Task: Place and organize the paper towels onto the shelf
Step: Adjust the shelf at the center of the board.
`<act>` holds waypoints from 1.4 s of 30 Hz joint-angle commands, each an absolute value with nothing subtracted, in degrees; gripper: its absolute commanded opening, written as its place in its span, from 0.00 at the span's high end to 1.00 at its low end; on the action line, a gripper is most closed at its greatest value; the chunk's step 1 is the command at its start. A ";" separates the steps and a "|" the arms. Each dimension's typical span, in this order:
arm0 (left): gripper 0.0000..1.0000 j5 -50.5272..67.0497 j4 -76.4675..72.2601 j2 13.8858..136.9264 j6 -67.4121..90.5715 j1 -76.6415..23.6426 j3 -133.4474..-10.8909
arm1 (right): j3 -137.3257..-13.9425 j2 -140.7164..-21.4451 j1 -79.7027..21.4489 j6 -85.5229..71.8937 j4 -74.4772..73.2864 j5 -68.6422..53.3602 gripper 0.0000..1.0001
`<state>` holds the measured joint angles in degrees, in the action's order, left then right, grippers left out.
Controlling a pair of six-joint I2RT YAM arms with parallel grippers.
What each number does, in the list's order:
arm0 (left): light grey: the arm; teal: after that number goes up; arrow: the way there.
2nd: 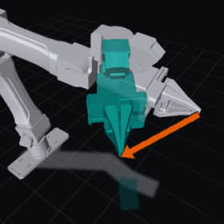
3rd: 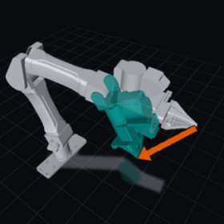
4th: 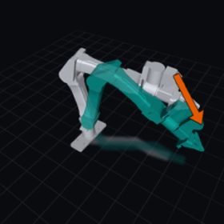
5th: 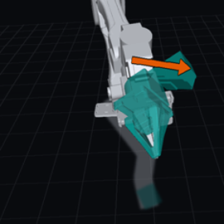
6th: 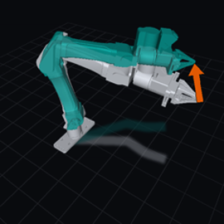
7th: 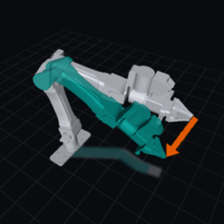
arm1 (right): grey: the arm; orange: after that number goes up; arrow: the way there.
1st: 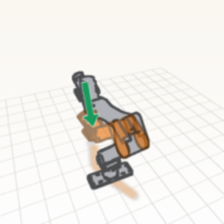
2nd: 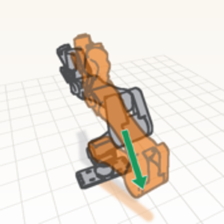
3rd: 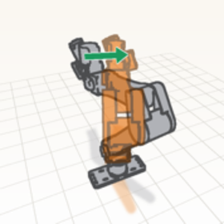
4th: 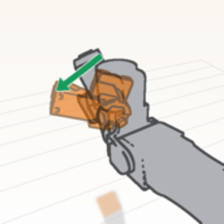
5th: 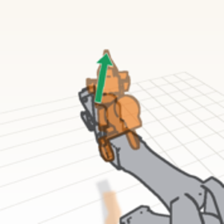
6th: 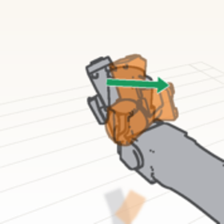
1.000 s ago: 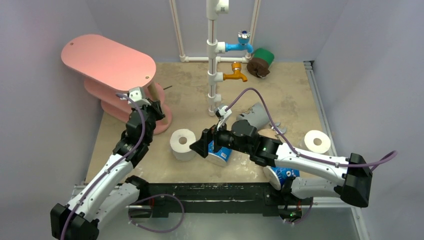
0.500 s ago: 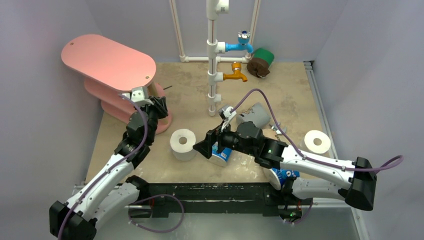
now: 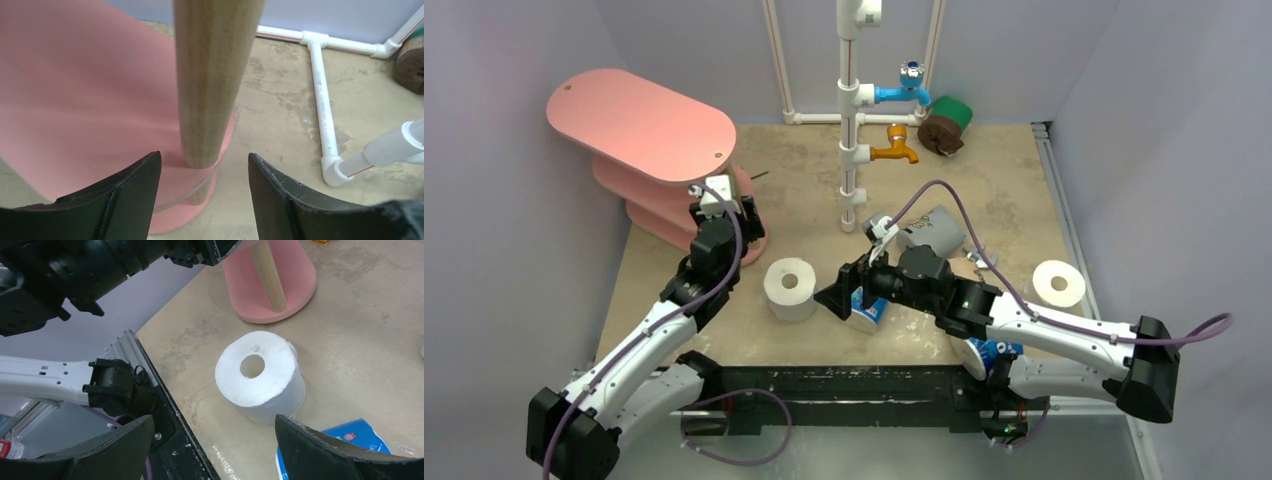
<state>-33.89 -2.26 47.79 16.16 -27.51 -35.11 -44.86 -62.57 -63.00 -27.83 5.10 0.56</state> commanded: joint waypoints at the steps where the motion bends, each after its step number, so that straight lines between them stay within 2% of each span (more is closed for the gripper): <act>1: 0.36 -33.07 -16.49 50.14 8.37 -27.06 -34.07 | -44.21 -58.94 -63.10 -26.49 5.11 1.91 0.07; 5: 0.36 -31.72 -21.32 53.42 6.80 -25.19 -33.89 | -43.33 -57.64 -63.11 -26.52 4.70 2.24 0.07; 8: 0.41 -29.70 -24.75 55.46 7.14 -23.88 -33.20 | -42.70 -57.31 -63.12 -26.46 4.82 2.17 0.07; 11: 0.52 -27.44 -27.27 58.12 7.53 -23.73 -33.64 | -42.30 -57.11 -63.11 -26.52 4.76 1.54 0.07; 20: 0.76 -20.81 -38.86 64.41 8.11 -24.32 -33.05 | -41.17 -55.99 -63.10 -26.46 4.21 2.71 0.07; 23: 0.88 -19.83 -42.53 66.22 7.05 -24.88 -33.36 | -40.76 -56.07 -63.11 -26.45 4.43 2.72 0.07; 25: 1.00 -19.70 -44.87 67.48 6.38 -25.25 -33.85 | -40.51 -56.23 -63.10 -26.46 4.71 2.66 0.07; 42: 1.00 -19.80 -56.32 84.55 4.89 -30.49 -48.19 | -40.75 -54.65 -63.11 -26.08 2.60 3.70 0.07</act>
<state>-26.39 -46.41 81.91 1.41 -26.72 -41.52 -40.40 -56.80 -63.00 -27.31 3.36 2.13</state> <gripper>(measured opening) 0.343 0.928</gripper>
